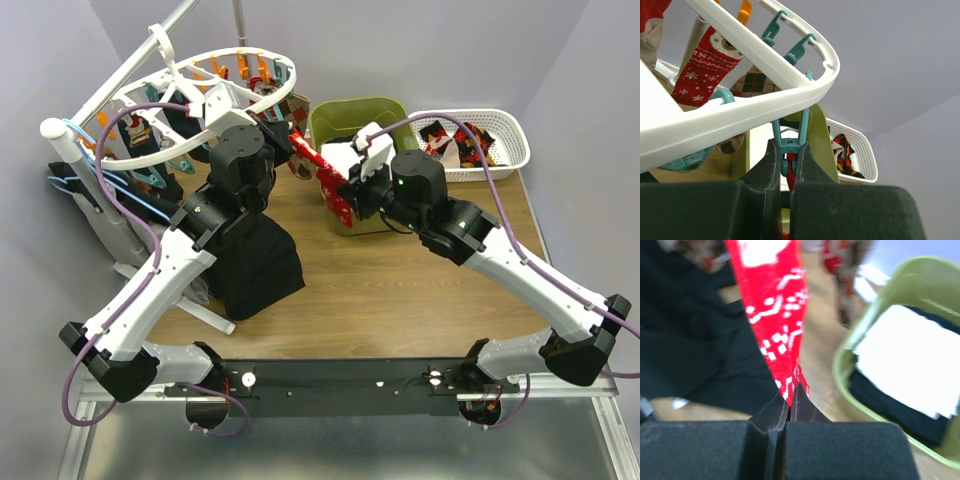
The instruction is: Remove the socks clipped to the hanger
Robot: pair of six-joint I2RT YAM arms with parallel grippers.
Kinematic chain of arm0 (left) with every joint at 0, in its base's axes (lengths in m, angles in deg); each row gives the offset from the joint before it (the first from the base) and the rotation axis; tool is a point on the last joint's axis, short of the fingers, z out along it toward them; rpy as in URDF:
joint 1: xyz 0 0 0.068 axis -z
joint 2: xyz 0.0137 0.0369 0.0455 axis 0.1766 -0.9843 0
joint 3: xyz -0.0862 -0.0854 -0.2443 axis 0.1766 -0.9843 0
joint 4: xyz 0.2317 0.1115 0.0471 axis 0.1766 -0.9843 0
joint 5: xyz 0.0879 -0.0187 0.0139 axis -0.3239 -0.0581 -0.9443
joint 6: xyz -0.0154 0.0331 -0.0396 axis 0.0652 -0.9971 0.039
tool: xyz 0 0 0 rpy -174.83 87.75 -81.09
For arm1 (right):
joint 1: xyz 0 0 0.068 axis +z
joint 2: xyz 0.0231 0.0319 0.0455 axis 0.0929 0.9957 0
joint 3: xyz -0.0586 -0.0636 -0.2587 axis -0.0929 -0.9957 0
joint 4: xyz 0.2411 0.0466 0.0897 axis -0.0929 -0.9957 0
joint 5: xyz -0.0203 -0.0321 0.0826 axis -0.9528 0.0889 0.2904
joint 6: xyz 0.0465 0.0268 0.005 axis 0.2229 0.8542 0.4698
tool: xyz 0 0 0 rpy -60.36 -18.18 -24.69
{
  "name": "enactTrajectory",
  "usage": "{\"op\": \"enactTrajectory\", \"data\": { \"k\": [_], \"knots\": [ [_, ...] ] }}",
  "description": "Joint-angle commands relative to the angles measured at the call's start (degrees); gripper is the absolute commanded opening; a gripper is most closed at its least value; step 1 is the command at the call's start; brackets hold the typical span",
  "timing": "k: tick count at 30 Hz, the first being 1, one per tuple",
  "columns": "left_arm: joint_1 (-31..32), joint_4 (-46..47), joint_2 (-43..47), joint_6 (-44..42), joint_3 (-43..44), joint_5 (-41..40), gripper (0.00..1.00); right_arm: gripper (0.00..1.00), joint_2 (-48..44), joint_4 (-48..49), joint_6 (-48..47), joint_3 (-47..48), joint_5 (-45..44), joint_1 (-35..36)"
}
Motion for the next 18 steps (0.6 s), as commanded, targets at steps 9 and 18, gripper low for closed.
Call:
{"op": "enactTrajectory", "data": {
  "k": [9, 18],
  "knots": [
    [-0.3, 6.3, 4.6, -4.6, -2.9, -2.1, 0.0, 0.01, 1.4, -0.2, 1.2, -1.5, -15.0, 0.2],
    [-0.3, 7.1, 5.8, -4.6, -3.4, -3.4, 0.0, 0.01, 0.5, 2.5, 2.2, -3.7, -12.4, 0.1]
  ]
}}
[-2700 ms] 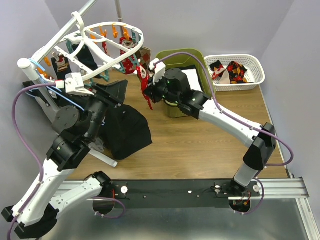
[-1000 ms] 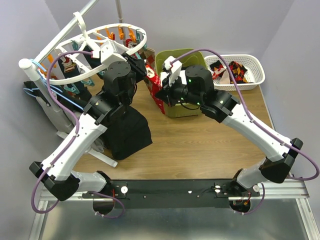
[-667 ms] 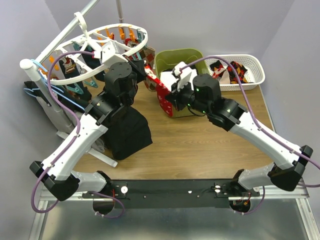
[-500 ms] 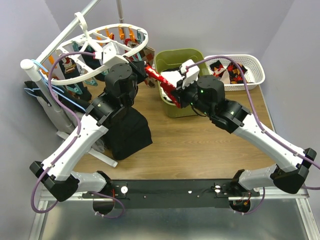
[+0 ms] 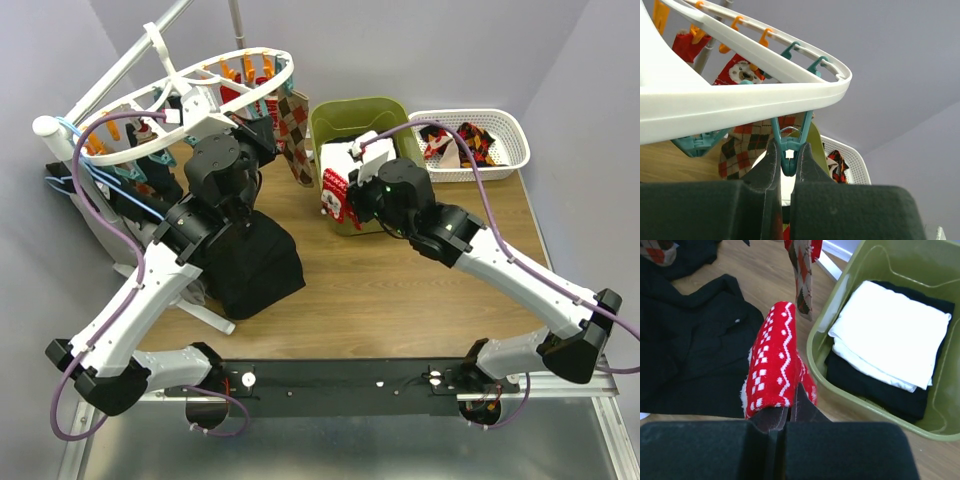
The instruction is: Remove the socks clipped to the hanger
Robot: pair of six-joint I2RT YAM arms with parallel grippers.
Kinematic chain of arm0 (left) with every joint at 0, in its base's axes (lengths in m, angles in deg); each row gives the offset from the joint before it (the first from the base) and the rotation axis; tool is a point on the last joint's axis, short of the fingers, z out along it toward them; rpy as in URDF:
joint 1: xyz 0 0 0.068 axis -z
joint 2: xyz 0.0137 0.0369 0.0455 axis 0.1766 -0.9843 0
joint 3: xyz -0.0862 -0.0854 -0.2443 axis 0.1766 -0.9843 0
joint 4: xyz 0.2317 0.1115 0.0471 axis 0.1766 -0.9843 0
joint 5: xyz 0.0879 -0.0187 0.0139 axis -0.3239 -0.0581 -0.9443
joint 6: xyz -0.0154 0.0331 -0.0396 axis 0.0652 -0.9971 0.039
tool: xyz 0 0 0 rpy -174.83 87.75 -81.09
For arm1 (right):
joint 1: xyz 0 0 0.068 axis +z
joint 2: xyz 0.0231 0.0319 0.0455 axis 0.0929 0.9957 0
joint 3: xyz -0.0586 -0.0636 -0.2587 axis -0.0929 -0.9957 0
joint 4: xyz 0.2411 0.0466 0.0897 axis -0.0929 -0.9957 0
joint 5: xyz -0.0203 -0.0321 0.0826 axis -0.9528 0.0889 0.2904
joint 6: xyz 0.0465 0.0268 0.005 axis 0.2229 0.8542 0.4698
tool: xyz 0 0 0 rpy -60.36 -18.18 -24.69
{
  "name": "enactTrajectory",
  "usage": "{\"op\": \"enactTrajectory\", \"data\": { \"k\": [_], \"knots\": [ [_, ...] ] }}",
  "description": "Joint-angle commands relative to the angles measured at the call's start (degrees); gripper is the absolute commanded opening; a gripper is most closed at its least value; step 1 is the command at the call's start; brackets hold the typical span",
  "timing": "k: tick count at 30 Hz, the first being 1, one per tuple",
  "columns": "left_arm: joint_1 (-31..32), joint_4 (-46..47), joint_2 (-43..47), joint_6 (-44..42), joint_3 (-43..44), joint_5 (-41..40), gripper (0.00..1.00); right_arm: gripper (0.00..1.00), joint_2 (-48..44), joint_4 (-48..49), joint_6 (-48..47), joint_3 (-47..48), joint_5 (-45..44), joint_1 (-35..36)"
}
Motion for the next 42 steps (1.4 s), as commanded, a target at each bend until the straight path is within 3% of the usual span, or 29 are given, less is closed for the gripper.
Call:
{"op": "enactTrajectory", "data": {
  "k": [1, 4, 12, 17, 22, 25, 28, 29, 32, 36, 42],
  "knots": [
    [-0.1, 2.6, 1.0, -1.3, -0.2, -1.6, 0.0, 0.01, 0.9, -1.3, 1.6, 1.7, -4.3, -0.2],
    [-0.1, 4.0, 1.4, -2.3, -1.1, 1.3, 0.0, 0.01, 4.2, -3.7, 2.8, 5.7, -6.4, -3.9],
    [0.0, 6.2, 2.3, -4.7, -2.9, 7.3, 0.0, 0.01, 10.2, -1.3, 5.9, 13.0, -1.3, -29.8],
    [-0.1, 8.0, 2.8, -7.3, -4.5, 12.4, 0.0, 0.01, 19.6, -0.3, 5.5, 19.5, 0.3, -43.7],
    [-0.1, 10.3, 2.2, -9.2, -5.4, 14.8, 0.0, 0.02, 30.5, 1.4, 6.4, 25.6, 6.3, -52.6],
    [-0.2, 10.7, 1.0, -9.9, -5.4, 15.5, 0.0, 0.14, 38.7, 0.8, 5.4, 31.2, 7.6, -55.3],
    [-0.2, 10.5, -0.4, -10.3, -4.9, 16.5, 0.0, 0.49, 47.4, -3.0, 4.9, 38.6, 8.8, -56.5],
    [-0.2, 10.3, -0.7, -10.6, -4.6, 16.7, 0.0, 0.73, 49.3, -4.7, 4.9, 41.3, 9.0, -56.7],
    [-0.5, 9.1, -1.5, -10.6, -4.4, 18.1, 0.0, 0.92, 54.5, -10.2, 5.5, 48.4, 14.6, -56.5],
    [-0.9, 9.0, -0.6, -9.6, -6.4, 21.4, 0.0, 0.98, 50.6, -8.8, 4.7, 42.4, 17.9, -53.5],
    [-1.8, 8.6, 2.1, -9.6, -9.9, 24.7, 0.0, 0.99, 35.0, -4.6, 2.5, 27.3, 21.5, -45.1]
  ]
}}
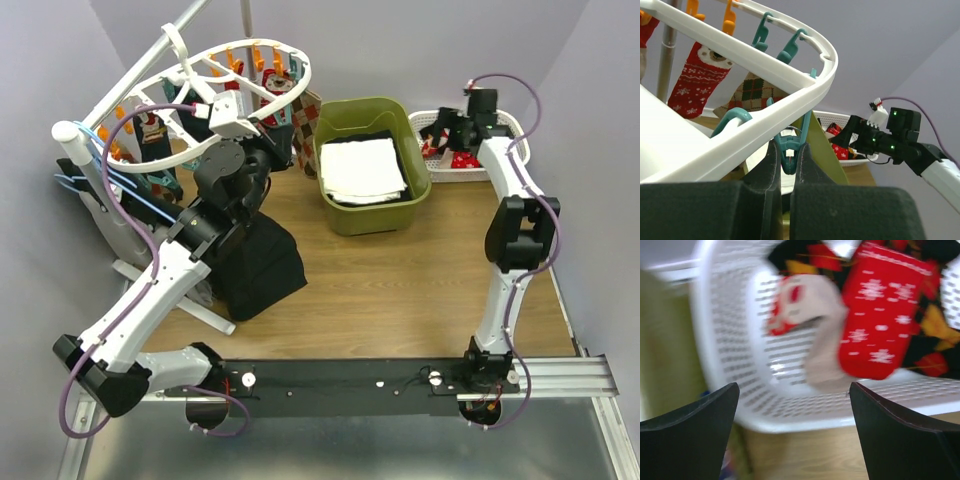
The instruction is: Remove the socks clipped to the hanger
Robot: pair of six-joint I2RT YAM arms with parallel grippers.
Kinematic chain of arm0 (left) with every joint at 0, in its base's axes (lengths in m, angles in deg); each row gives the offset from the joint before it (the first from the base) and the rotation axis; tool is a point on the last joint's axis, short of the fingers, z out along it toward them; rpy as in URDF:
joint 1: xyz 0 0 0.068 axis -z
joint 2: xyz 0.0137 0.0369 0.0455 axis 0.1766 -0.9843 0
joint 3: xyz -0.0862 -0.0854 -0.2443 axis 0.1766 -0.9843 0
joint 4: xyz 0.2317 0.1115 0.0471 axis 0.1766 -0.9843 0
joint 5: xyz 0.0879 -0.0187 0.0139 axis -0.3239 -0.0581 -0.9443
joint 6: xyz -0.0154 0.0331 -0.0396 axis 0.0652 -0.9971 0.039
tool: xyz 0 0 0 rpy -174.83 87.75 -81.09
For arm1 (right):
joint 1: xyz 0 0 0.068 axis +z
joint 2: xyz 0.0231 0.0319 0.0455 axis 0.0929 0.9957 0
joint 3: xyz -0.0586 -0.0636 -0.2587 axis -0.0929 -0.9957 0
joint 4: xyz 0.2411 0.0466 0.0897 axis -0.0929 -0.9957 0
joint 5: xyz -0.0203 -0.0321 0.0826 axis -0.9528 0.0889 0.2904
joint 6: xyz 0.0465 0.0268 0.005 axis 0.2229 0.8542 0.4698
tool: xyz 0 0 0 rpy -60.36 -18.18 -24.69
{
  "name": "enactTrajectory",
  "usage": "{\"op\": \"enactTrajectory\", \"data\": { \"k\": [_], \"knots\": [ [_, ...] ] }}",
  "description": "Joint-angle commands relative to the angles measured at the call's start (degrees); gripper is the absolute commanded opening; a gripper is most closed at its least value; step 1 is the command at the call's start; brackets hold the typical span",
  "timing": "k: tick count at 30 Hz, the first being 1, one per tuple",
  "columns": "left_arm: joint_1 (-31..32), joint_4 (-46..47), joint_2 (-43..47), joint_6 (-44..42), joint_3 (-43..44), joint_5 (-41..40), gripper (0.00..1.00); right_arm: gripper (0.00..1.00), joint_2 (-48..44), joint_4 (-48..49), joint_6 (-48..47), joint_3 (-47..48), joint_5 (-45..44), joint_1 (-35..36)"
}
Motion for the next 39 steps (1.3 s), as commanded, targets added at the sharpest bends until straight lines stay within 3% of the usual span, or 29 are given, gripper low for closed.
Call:
{"op": "enactTrajectory", "data": {
  "k": [1, 6, 9, 17, 26, 33, 39],
  "knots": [
    [0.1, -1.2, 2.5, -0.9, -2.9, 9.5, 0.0, 0.99, -15.3, 5.4, -1.6, -11.0, 10.0, 7.6],
    [-1.3, -2.7, 4.9, -1.7, -4.4, 9.1, 0.0, 1.0, -29.9, 15.7, -3.7, -27.4, 22.1, 16.5],
    [-2.3, -2.8, 6.5, -2.6, -4.2, 10.4, 0.0, 1.0, -32.8, 18.8, -5.2, -31.0, 26.7, 21.4],
    [-7.5, -3.8, 5.7, -2.9, -2.5, 15.8, 0.0, 1.0, -33.0, 25.3, -1.4, -29.2, 34.9, 30.6],
    [-15.8, -3.1, 0.1, -1.5, 1.4, 27.3, 0.0, 1.0, -23.6, 26.0, -1.1, -20.1, 29.4, 34.5],
    [-16.9, -6.3, -7.3, -3.0, 11.3, 28.4, 0.0, 1.0, -17.7, 24.0, -2.2, -13.5, 23.4, 34.5],
    [-18.5, -7.8, -8.8, -3.8, 11.0, 29.1, 0.0, 1.0, -15.7, 22.0, -3.9, -10.9, 15.3, 34.4]
  ]
}}
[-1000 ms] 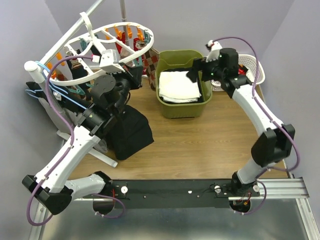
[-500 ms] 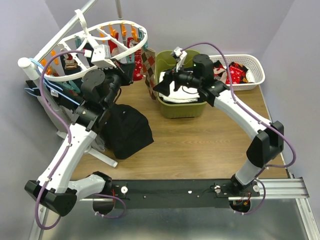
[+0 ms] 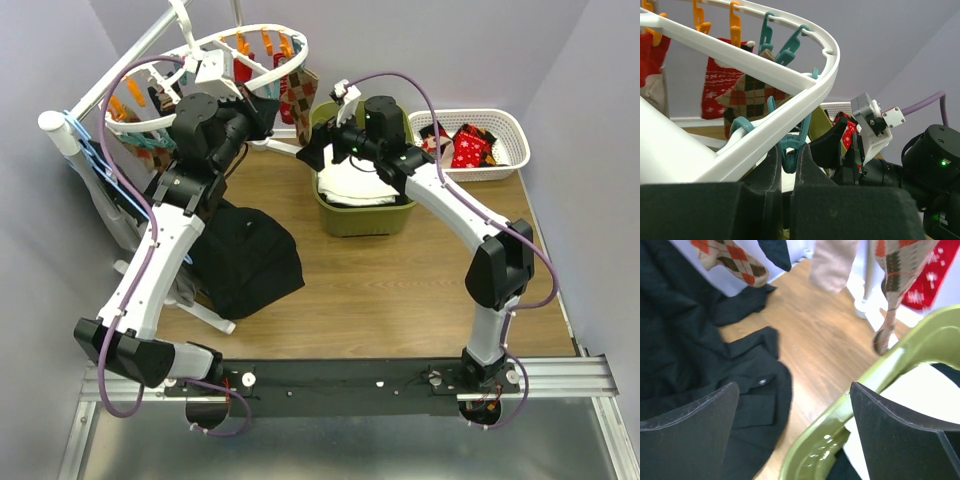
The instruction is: Remove the socks clipped to the hanger
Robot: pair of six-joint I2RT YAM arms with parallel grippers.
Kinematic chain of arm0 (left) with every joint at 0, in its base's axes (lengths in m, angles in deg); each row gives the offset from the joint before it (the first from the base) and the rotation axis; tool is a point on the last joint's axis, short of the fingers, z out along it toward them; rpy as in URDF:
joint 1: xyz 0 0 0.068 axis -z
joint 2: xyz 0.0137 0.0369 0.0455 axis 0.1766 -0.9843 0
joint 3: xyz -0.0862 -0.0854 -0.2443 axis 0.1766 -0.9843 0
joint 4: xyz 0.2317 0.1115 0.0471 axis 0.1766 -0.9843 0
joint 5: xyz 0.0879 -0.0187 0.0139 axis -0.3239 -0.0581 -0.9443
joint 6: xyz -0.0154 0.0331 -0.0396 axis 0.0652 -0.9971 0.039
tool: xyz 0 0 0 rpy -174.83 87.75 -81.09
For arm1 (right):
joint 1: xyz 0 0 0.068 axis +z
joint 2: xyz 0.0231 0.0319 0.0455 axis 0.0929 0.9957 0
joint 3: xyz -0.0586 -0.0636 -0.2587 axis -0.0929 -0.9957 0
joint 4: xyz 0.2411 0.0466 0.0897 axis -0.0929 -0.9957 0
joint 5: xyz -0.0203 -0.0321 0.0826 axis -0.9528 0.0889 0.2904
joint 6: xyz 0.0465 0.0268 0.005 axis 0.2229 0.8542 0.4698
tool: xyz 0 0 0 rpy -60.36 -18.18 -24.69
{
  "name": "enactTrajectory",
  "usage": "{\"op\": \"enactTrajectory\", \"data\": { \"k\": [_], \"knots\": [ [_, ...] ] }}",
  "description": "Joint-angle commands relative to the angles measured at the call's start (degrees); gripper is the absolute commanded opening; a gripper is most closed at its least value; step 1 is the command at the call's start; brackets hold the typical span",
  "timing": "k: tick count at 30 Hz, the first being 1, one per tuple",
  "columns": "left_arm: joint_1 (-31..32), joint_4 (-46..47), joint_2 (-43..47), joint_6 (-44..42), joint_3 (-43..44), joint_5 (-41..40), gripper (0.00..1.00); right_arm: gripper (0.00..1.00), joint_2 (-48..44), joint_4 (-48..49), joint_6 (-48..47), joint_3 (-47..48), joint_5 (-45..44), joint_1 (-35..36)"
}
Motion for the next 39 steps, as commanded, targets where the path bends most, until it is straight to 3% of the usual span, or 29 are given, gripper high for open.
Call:
{"op": "enactTrajectory", "data": {
  "k": [1, 9, 14, 20, 21, 22, 24, 27, 39],
  "knots": [
    [-1.1, -1.2, 1.5, -1.4, -1.5, 3.8, 0.0, 1.0, 0.9, -0.8, -2.6, 2.4, -8.3, -0.1],
    [-1.6, 0.1, 4.1, -1.3, -5.0, 7.3, 0.0, 1.0, 0.0, 13.8, -1.8, -4.3, -7.3, -0.1],
    [-1.9, 0.0, 5.2, -1.5, -5.7, 8.5, 0.0, 0.93, 2.2, 20.7, 0.2, -4.0, -7.7, -0.1],
    [-2.6, 0.3, 6.5, -1.7, -6.6, 10.3, 0.0, 0.58, 6.9, 22.2, 0.4, 0.7, -3.9, -0.1],
    [-2.7, 0.3, 6.7, -1.8, -6.6, 10.5, 0.0, 0.45, 7.3, 22.2, 0.5, 1.2, -4.2, -0.1],
    [-2.7, 0.3, 7.1, -1.9, -6.7, 10.7, 0.0, 0.42, 7.8, 21.8, 0.6, 1.8, -4.5, -0.1],
    [-3.1, 0.3, 7.5, -2.1, -7.0, 10.9, 0.0, 0.23, 8.6, 21.3, 0.8, 3.3, -5.3, -0.1],
    [-3.7, 0.4, 8.3, -2.4, -7.8, 10.9, 0.0, 0.03, 8.7, 20.6, 1.4, 4.5, -5.5, -0.1],
    [-9.4, 0.5, 7.4, 0.9, -9.8, 4.1, 0.0, 0.01, -2.9, 12.8, 5.0, -2.5, -6.6, 3.3]
  ]
}}
